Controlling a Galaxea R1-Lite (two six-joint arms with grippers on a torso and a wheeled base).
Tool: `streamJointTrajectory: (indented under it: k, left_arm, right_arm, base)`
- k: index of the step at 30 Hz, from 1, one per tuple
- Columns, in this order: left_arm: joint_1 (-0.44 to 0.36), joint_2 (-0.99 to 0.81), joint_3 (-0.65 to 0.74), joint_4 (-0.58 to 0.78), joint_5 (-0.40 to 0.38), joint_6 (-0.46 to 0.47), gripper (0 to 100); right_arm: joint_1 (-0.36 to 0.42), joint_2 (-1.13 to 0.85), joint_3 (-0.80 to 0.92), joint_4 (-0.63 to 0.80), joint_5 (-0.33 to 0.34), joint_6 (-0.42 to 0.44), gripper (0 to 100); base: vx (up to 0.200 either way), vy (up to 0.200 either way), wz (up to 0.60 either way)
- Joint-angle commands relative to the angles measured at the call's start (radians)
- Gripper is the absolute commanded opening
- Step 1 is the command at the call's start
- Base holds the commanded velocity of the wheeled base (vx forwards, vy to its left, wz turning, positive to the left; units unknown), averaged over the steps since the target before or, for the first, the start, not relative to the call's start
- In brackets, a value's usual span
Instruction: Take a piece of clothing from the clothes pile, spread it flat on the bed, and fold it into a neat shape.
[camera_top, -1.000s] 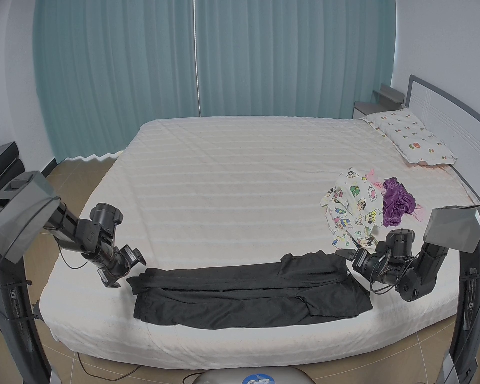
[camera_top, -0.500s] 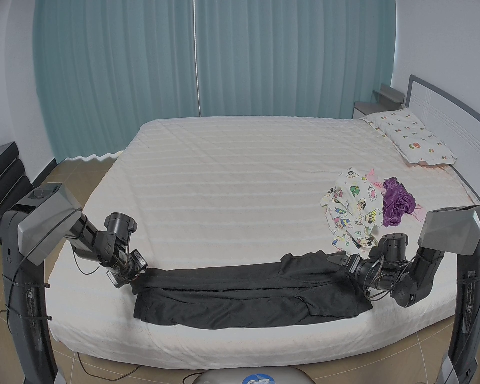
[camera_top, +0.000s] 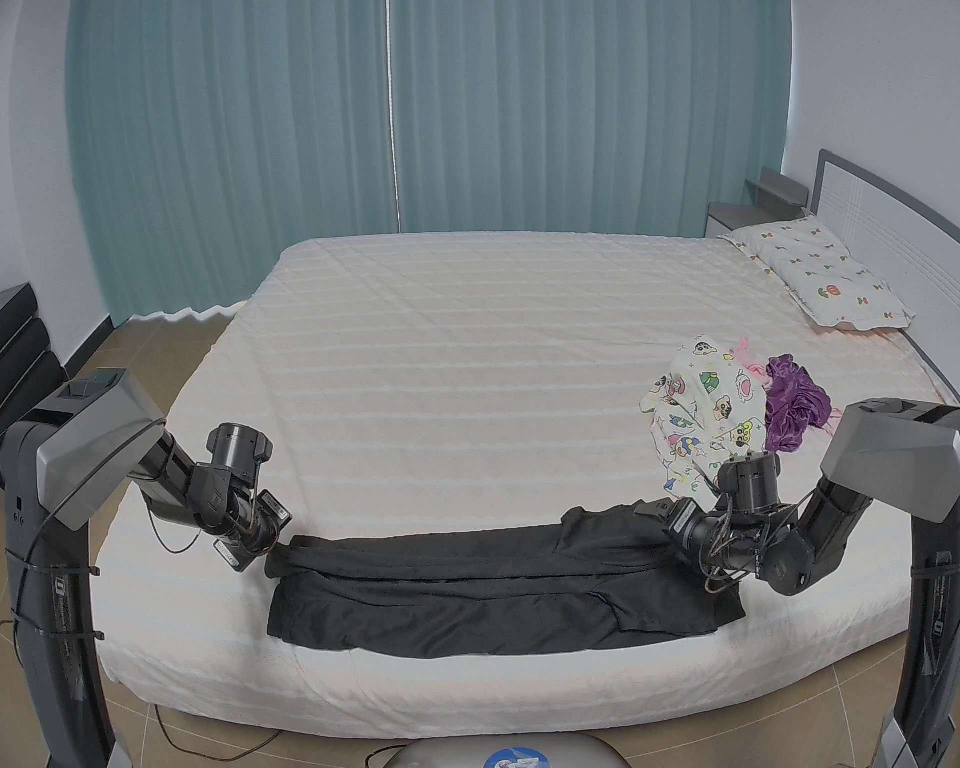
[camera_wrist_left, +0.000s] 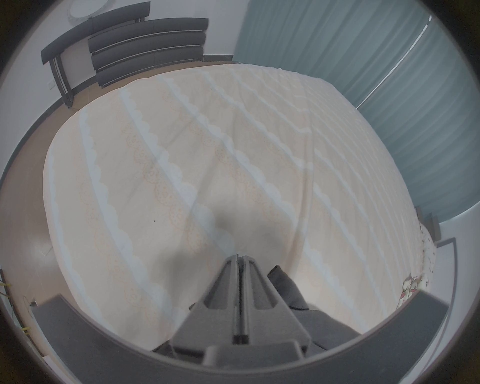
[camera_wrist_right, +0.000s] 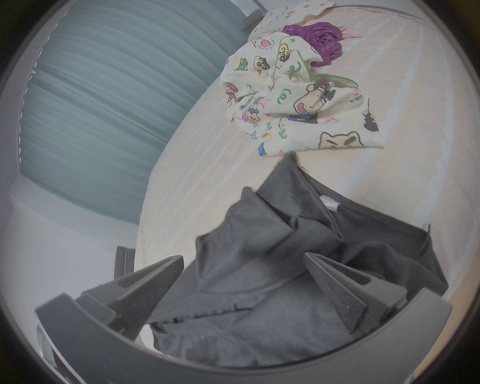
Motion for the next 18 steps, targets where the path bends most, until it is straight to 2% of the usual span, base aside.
streamJointTrajectory:
  k: [1,6,12,18]
  left_arm:
    - [0.002,-0.029,0.002,-0.004,-0.003,-0.009,0]
    - [0.012,-0.032,0.002,-0.036,-0.003,-0.035,0]
    - [0.015,-0.035,0.003,-0.044,-0.014,-0.043,0]
    - [0.015,-0.033,0.003,-0.044,-0.014,-0.043,0]
  right_arm:
    - [0.004,0.055,-0.079,0.041,-0.016,0.013,100]
    - [0.009,0.072,-0.123,0.110,-0.068,0.013,100]
    - [0.015,0.058,-0.113,0.115,-0.079,0.013,100]
    - [0.036,0.065,-0.110,0.136,-0.140,0.009,100]
  base:
    - [0.000,0.000,0.00]
    - [0.000,0.000,0.00]
    - [0.000,0.000,0.00]
    - [0.000,0.000,0.00]
